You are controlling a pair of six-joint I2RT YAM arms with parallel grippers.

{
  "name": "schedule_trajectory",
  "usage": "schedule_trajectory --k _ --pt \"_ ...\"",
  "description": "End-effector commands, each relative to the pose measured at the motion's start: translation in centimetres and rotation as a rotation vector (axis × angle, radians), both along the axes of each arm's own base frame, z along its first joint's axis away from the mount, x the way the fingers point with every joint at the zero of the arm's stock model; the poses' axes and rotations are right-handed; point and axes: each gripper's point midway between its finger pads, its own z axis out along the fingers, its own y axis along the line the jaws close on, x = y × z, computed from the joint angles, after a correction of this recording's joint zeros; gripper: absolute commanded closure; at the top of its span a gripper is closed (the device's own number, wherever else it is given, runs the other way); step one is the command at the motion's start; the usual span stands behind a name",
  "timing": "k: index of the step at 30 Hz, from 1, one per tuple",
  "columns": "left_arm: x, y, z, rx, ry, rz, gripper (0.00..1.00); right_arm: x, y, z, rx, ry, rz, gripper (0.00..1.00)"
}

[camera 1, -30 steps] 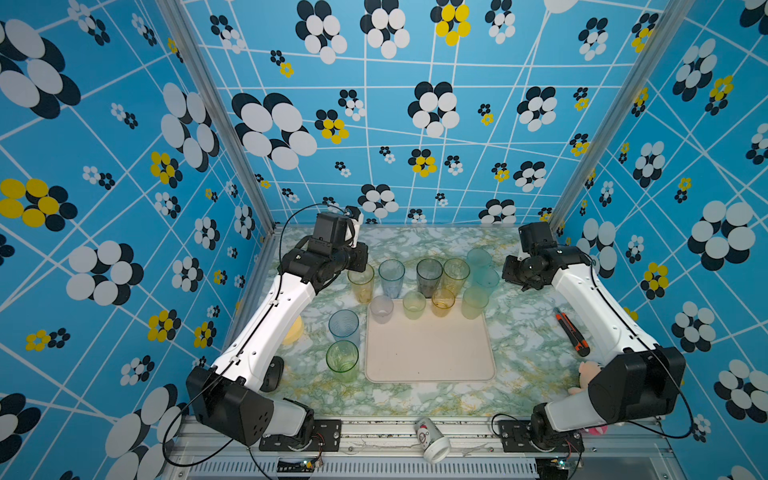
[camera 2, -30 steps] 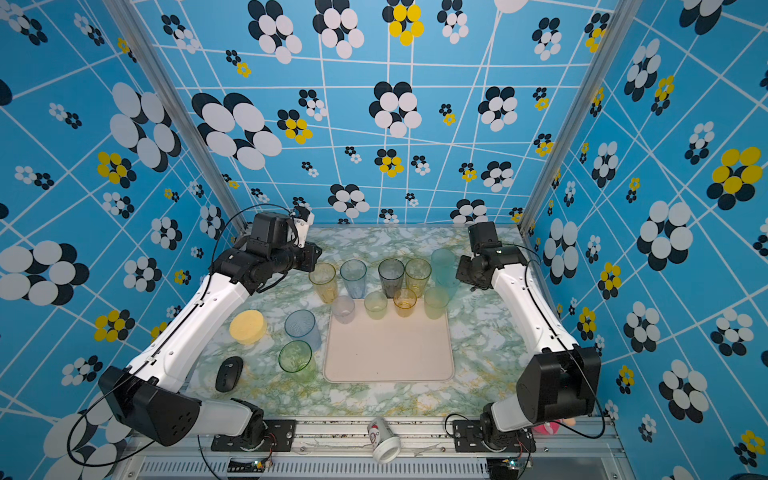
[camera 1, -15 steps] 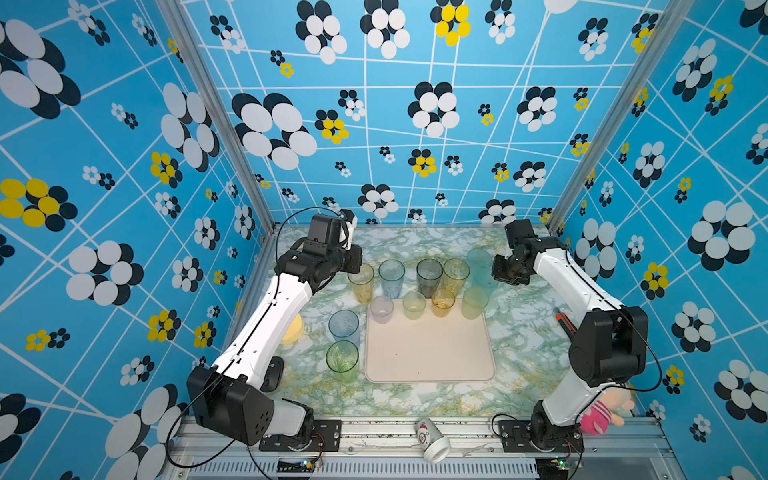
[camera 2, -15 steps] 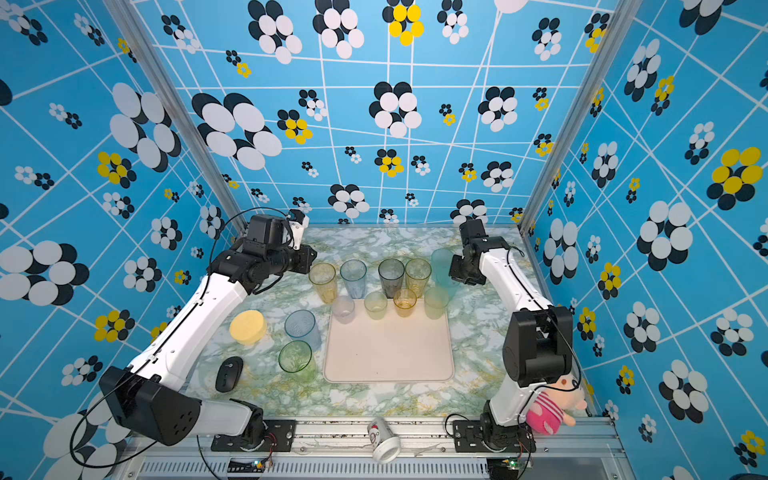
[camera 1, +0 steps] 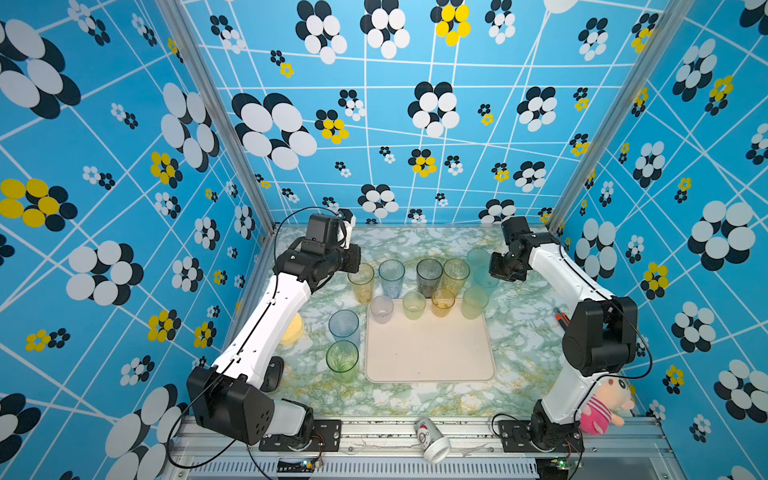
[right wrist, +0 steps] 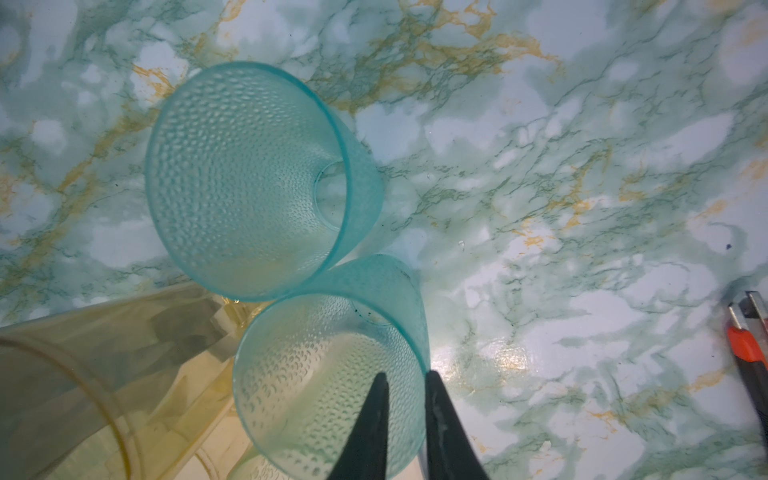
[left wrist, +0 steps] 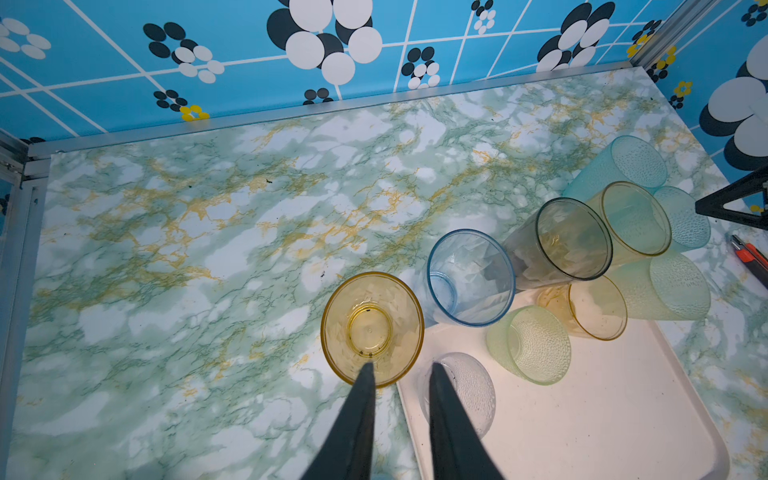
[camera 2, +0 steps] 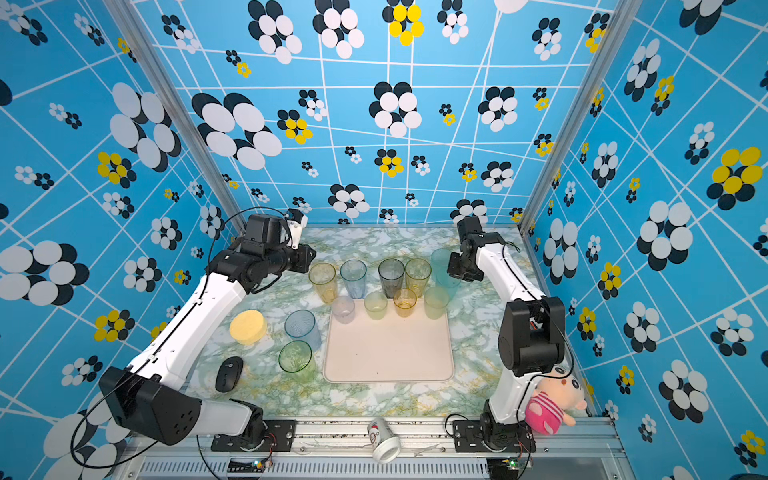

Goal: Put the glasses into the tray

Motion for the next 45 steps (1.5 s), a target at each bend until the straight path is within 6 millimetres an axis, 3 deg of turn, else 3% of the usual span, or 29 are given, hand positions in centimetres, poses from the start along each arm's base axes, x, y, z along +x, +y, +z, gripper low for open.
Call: schedule_trajectory --k 1,16,45 --pt "0.3 -0.1 -0.8 -0.005 0.011 -0.013 0.75 -0.6 -0.7 0.0 -0.028 0.03 -0.002 0.81" --pt "0.7 -0.5 -1.0 -0.024 0.021 -0.019 0.75 -1.2 -1.2 0.6 -0.052 -0.001 -0.01 0.8" --pt "0.6 -0.6 -1.5 -0.028 0.036 -0.026 0.75 -0.6 -0.6 -1.9 -0.032 0.069 0.013 0.9"
